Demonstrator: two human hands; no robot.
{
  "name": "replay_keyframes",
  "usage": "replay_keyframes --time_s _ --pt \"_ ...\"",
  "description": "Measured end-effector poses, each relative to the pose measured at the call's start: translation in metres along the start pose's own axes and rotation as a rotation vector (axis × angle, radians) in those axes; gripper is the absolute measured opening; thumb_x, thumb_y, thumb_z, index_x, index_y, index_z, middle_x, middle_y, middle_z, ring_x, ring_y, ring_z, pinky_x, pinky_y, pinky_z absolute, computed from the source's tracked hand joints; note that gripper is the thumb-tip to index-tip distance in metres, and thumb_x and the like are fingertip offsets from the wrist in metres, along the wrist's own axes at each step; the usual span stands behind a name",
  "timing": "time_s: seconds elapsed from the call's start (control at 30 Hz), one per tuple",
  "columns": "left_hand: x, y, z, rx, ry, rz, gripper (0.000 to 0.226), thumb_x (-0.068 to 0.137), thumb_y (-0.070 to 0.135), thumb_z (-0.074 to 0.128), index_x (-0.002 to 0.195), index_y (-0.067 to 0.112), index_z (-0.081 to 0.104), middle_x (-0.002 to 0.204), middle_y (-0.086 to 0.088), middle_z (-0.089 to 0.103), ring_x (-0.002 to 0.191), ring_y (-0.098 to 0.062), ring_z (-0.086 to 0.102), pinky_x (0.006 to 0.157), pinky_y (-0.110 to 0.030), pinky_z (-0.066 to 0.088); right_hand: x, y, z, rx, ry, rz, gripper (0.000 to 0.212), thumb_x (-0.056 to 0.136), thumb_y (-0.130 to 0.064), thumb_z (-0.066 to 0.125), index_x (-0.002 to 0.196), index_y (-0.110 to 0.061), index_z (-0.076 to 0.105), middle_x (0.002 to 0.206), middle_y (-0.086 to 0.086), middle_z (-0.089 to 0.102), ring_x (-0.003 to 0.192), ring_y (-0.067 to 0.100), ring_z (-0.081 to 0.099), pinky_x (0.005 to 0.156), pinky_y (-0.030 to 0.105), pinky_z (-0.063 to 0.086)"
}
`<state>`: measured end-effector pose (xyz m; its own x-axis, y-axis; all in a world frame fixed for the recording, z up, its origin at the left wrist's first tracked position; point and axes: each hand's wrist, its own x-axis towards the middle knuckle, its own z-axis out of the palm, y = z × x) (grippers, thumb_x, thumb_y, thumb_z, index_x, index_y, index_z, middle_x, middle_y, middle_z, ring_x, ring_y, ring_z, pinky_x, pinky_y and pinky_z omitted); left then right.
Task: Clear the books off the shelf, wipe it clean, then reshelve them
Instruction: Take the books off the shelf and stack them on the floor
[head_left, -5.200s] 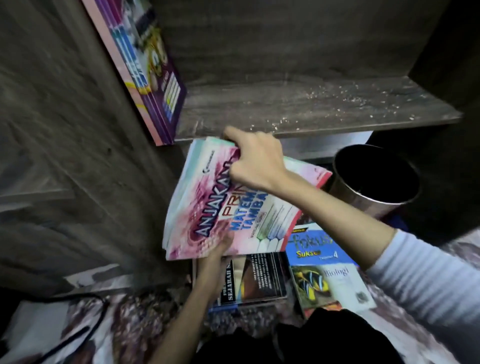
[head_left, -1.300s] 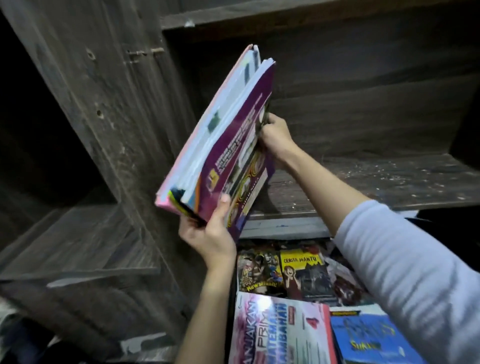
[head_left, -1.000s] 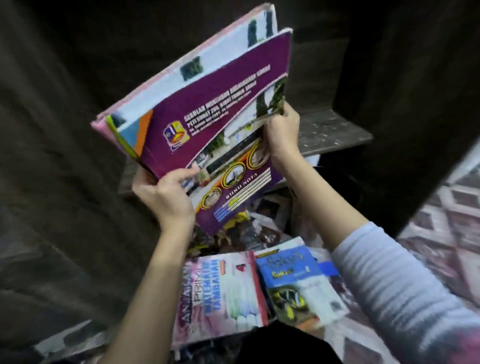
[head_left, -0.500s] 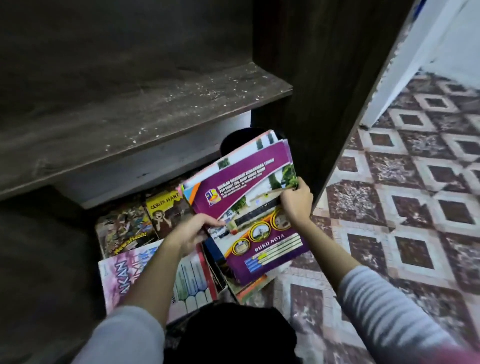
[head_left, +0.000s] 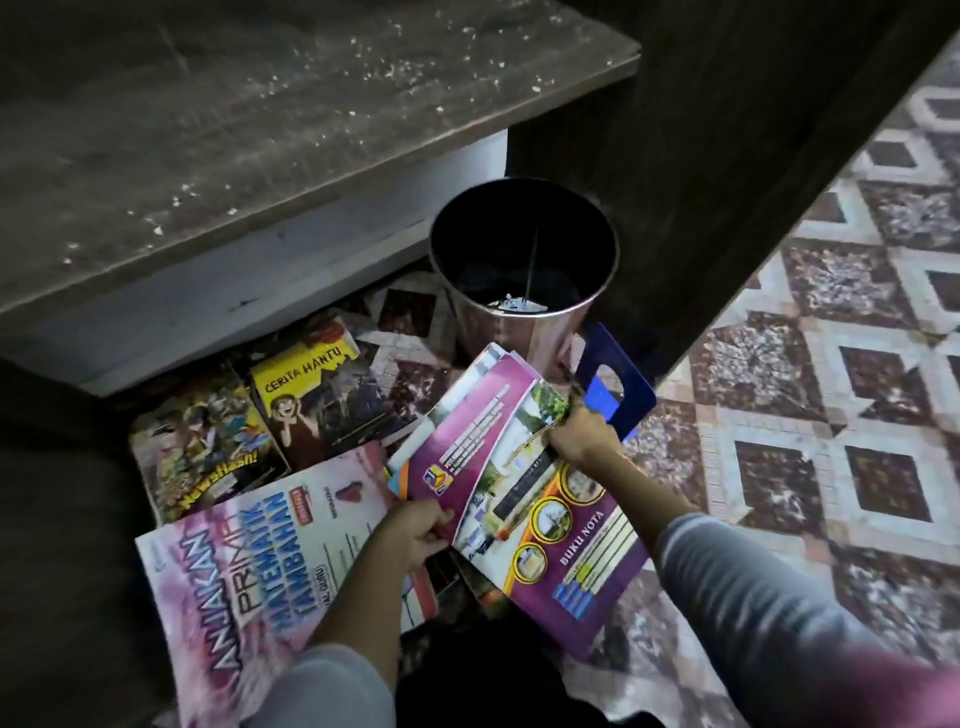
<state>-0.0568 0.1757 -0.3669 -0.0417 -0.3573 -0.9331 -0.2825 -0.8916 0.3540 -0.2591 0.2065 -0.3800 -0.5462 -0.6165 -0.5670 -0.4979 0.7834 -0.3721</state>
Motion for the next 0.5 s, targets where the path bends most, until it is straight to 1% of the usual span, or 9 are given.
replay_keyframes --time_s 0.07,0.13,0.17,0.23,0.27,0.33,0.37,0.43,0.5 --pt "0.008 0.002 0.003 -0.031 0.025 0.007 0.020 0.092 -0.013 0.040 0.083 0.001 0.050 0.076 -0.007 0.049 0.069 -0.017 0.046 0.077 -0.034 0.045 0.008 -0.001 0.003 -0.023 -0.017 0.020 0.059 0.081 -0.023 0.059 0.134 -0.008 0.038 0.125 0.021 0.053 0.114 0.038 0.051 0.093 0.040 0.044" --pt "0.015 0.003 0.005 -0.072 0.064 0.016 0.022 0.090 -0.015 0.037 0.102 -0.001 0.050 0.076 -0.010 0.049 0.066 -0.019 0.045 0.066 -0.035 0.045 0.016 -0.004 0.009 -0.049 -0.045 0.007 0.065 0.082 -0.024 0.060 0.138 -0.006 0.031 0.130 0.023 0.048 0.120 0.040 0.046 0.097 0.042 0.042" --pt "0.018 0.003 0.006 -0.093 0.074 0.029 0.028 0.089 -0.016 0.036 0.110 -0.001 0.049 0.077 -0.011 0.049 0.066 -0.020 0.046 0.064 -0.035 0.046 0.019 -0.005 0.012 -0.059 -0.074 -0.010 0.066 0.084 -0.024 0.058 0.140 -0.006 0.027 0.132 0.024 0.045 0.123 0.041 0.044 0.100 0.044 0.041" --pt "0.021 0.003 0.006 -0.111 0.070 0.048 0.038 0.088 -0.016 0.034 0.123 -0.004 0.046 0.081 -0.012 0.050 0.069 -0.022 0.049 0.070 -0.038 0.048 0.024 -0.007 0.017 -0.079 -0.122 -0.044 0.066 0.088 -0.025 0.054 0.142 -0.007 0.022 0.136 0.026 0.040 0.126 0.042 0.040 0.104 0.047 0.037" --pt "0.020 0.004 0.007 -0.119 0.064 0.055 0.039 0.089 -0.016 0.034 0.124 -0.004 0.045 0.082 -0.012 0.051 0.070 -0.022 0.049 0.070 -0.038 0.048 0.025 -0.006 0.018 -0.082 -0.133 -0.057 0.065 0.088 -0.024 0.053 0.143 -0.008 0.021 0.136 0.025 0.040 0.126 0.042 0.040 0.104 0.048 0.037" --pt "0.017 0.006 0.008 -0.134 0.061 0.075 0.036 0.090 -0.015 0.034 0.120 -0.002 0.048 0.082 -0.012 0.052 0.071 -0.023 0.050 0.068 -0.037 0.047 0.028 -0.004 0.017 -0.051 -0.141 -0.083 0.061 0.088 -0.020 0.051 0.142 -0.009 0.024 0.133 0.024 0.043 0.122 0.042 0.043 0.102 0.048 0.040" --pt "0.014 0.006 0.008 -0.132 0.056 0.087 0.034 0.090 -0.015 0.034 0.118 -0.001 0.048 0.082 -0.012 0.052 0.071 -0.023 0.050 0.070 -0.037 0.047 0.028 -0.003 0.016 -0.033 -0.144 -0.094 0.061 0.087 -0.018 0.050 0.142 -0.010 0.024 0.131 0.024 0.045 0.119 0.041 0.045 0.100 0.047 0.041" --pt "0.005 0.006 0.007 -0.099 0.029 0.077 0.030 0.090 -0.015 0.035 0.112 0.000 0.047 0.082 -0.012 0.052 0.072 -0.021 0.050 0.074 -0.035 0.046 0.026 -0.002 0.014 -0.026 -0.147 -0.116 0.067 0.088 -0.015 0.052 0.147 -0.011 0.020 0.131 0.023 0.046 0.117 0.040 0.047 0.099 0.045 0.043" --pt "0.002 0.007 0.007 -0.016 0.023 0.070 0.022 0.090 -0.012 0.035 0.104 0.001 0.048 0.082 -0.011 0.053 0.072 -0.020 0.050 0.075 -0.032 0.045 0.022 -0.004 0.013 -0.069 -0.134 -0.153 0.071 0.088 -0.019 0.055 0.149 -0.014 0.017 0.137 0.022 0.041 0.122 0.040 0.044 0.102 0.046 0.041"
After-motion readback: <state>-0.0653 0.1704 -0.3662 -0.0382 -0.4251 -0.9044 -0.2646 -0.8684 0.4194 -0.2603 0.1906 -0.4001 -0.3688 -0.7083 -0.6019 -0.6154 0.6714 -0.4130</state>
